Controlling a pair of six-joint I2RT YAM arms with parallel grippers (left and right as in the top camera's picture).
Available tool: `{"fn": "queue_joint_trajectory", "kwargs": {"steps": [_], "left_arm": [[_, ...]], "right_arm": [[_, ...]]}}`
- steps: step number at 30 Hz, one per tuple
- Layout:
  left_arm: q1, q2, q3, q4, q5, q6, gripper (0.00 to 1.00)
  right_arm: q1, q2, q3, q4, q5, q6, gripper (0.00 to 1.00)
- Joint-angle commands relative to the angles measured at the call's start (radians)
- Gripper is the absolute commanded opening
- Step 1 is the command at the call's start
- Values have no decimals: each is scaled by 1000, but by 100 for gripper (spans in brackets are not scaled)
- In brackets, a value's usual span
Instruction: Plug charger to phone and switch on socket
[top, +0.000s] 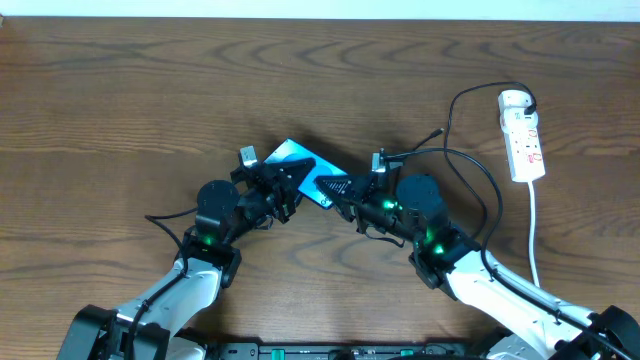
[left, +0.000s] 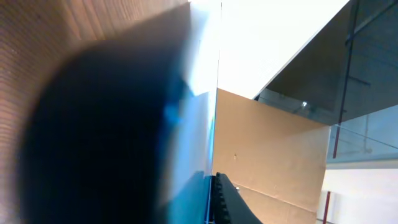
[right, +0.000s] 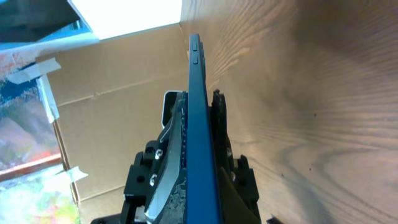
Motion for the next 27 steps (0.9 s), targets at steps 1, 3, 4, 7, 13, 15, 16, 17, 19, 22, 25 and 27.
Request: {"fn": "queue_joint_trajectory", "kwargs": {"steps": [1,3,4,7,13,15,16,17,19,22,25,27], "left_arm": [[1,-10,32,21,10,-16,17],[1,-10,32,21,10,-16,21],[1,-10,32,21,10,-16,22],[1,-10,32,21,10,-16,25],[1,-10,32,21,10,-15,25],[1,-10,32,21,10,-15,21],[1,-10,32,21,10,-15,19],[1,-10,32,21,10,-15,19],[1,-10,32,21,10,-15,14],[1,-10,32,21,10,-15,14],[1,-10,32,21,9,-15,13],[1,-10,32,21,5,-15,13]], "right_arm": [[-9,3,0,-17,141,-19,1],[-9,3,0,-17,154,-19,1],[-9,3,0,-17,156,-19,1],[-9,3,0,-17,162,-17,1],[2,3,0,-14,161,12,1],[11,3,0,-8,152,22,1],[18,3,0,-9,146,35,1],[23,3,0,-9,145,46,1],[29,3,0,-8,145,68,1],[32,3,0,-8,127,102,1],[34,3,0,-5,118,108,1],[35,3,0,-5,107,124,1]]}}
